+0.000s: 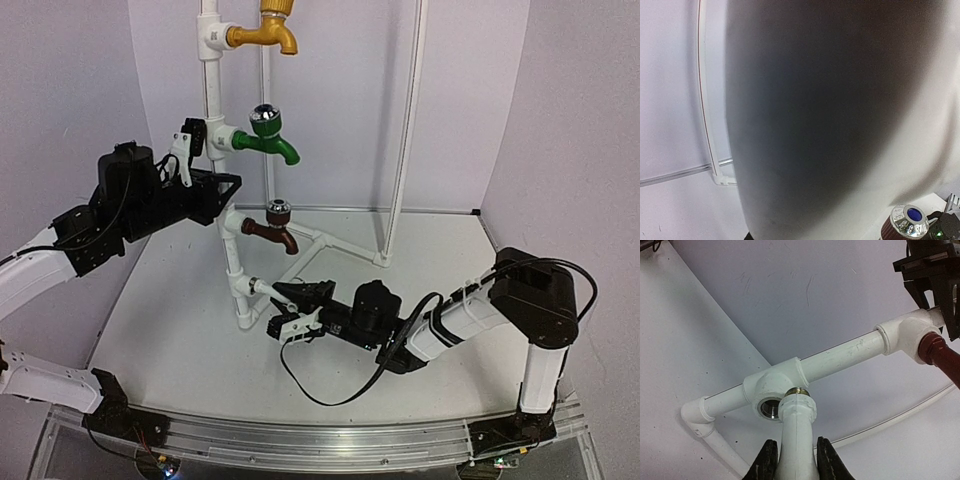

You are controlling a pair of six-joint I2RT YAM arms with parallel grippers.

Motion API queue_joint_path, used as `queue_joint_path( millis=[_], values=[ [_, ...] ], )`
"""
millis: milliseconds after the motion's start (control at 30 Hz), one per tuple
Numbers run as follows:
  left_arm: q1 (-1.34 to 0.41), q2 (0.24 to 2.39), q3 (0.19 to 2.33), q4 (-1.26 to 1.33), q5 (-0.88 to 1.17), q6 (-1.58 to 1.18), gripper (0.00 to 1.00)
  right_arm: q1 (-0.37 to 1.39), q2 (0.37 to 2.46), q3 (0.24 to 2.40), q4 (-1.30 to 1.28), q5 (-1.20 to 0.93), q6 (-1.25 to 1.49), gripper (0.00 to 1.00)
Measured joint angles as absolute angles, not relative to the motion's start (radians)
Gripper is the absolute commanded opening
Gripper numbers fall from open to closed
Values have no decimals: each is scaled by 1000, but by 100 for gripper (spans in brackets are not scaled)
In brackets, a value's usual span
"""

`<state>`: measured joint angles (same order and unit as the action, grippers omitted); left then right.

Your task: Install the water faucets

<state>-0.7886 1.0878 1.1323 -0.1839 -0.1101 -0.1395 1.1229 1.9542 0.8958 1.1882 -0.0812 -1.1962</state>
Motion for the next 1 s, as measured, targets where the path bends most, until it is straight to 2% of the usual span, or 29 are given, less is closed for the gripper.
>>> queue_joint_path(
  millis=[1000],
  values=[
    [-787,1115,1211,-257,-108,-154,0,1123,2013,899,1232,-74,-1177,0]
  ],
)
